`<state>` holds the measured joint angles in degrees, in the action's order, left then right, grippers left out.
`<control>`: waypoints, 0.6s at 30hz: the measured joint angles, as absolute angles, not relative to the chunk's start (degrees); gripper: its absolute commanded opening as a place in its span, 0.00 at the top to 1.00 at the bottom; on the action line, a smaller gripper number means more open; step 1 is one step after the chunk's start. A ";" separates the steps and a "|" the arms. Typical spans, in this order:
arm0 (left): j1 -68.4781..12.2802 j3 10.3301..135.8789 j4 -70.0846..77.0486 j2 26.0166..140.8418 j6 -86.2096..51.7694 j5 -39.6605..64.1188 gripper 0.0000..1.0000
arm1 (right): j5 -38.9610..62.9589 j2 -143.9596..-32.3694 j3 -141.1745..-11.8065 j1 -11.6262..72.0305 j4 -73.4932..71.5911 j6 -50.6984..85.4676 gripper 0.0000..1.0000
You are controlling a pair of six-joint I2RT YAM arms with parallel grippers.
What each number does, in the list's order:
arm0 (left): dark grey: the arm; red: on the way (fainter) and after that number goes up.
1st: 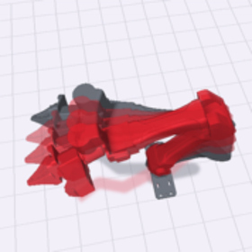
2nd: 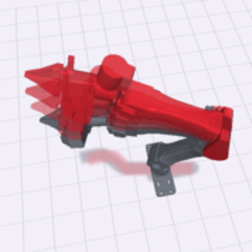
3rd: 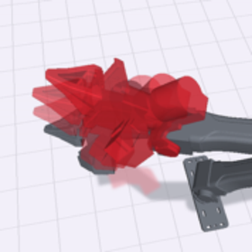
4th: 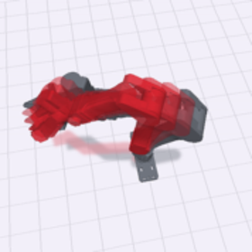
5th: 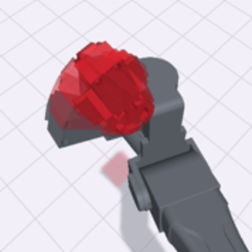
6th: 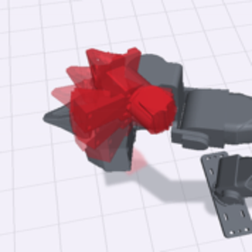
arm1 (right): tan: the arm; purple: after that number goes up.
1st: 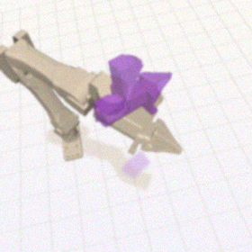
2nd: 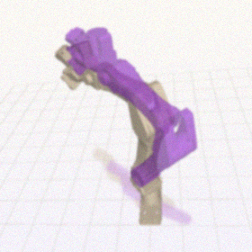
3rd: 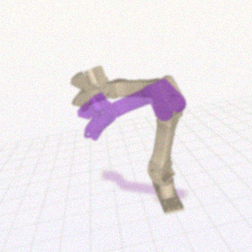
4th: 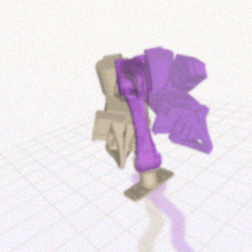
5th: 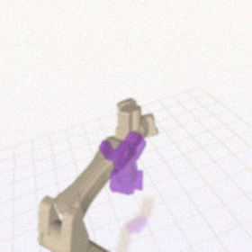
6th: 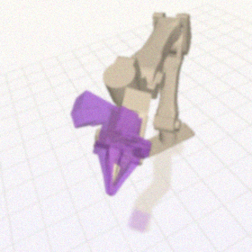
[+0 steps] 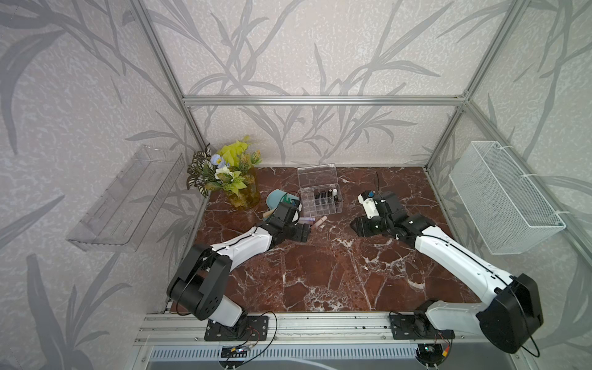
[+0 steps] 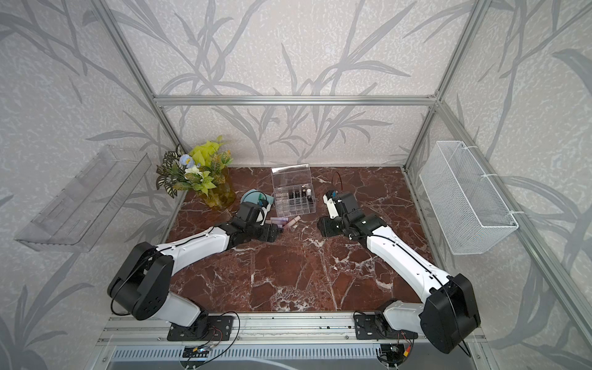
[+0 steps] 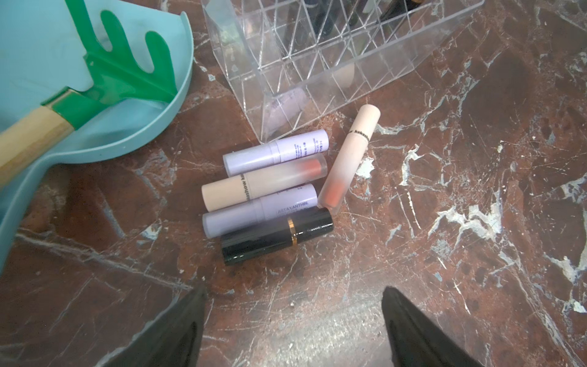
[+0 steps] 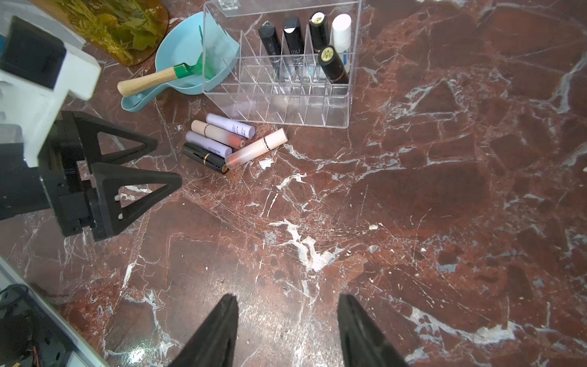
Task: Arrange the lipsticks in the organizer
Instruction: Pick up the lipstick at the center of the board.
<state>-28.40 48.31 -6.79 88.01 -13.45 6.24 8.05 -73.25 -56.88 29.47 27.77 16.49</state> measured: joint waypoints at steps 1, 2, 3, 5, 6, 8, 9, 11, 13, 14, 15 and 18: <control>-28.45 48.64 -6.72 88.51 -13.45 6.11 0.13 | 8.05 -73.06 -56.71 29.47 27.81 16.47 0.45; -28.49 48.86 -6.52 89.03 -13.43 6.04 0.13 | 8.03 -72.95 -56.66 29.47 27.86 16.47 0.45; -28.49 49.04 -6.39 89.49 -13.43 6.00 0.14 | 8.05 -72.93 -56.62 29.47 27.83 16.45 0.45; -28.58 49.50 -6.33 90.61 -13.26 5.89 0.14 | 8.05 -72.90 -56.47 29.47 27.86 16.38 0.45; -28.64 49.69 -6.26 91.13 -13.15 5.85 0.14 | 8.05 -72.90 -56.38 29.47 27.94 16.32 0.45; -28.73 50.02 -5.96 92.14 -12.82 5.78 0.14 | 8.05 -72.90 -56.34 29.47 28.36 16.25 0.45; -28.82 50.19 -5.96 92.49 -12.58 5.67 0.14 | 8.08 -72.84 -56.31 29.47 28.51 16.23 0.45; -29.19 50.52 -5.72 93.03 -11.94 5.10 0.16 | 8.05 -72.49 -56.18 29.47 28.62 16.19 0.45; -29.69 50.85 -5.76 93.41 -10.96 3.88 0.18 | 8.08 -71.99 -56.03 29.47 28.69 16.12 0.45; -29.98 51.20 -5.82 93.71 -10.33 3.16 0.18 | 8.08 -71.75 -56.03 29.47 28.69 16.10 0.45; -30.06 51.53 -5.87 94.04 -9.82 2.55 0.19 | 8.12 -71.61 -56.03 29.47 28.69 16.10 0.45; -30.33 52.12 -5.89 94.59 -8.95 1.28 0.20 | 8.62 -71.48 -56.03 29.47 28.69 16.10 0.45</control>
<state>-30.33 52.12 -5.89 94.59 -8.95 1.28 8.62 -71.48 -56.03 29.47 28.69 16.10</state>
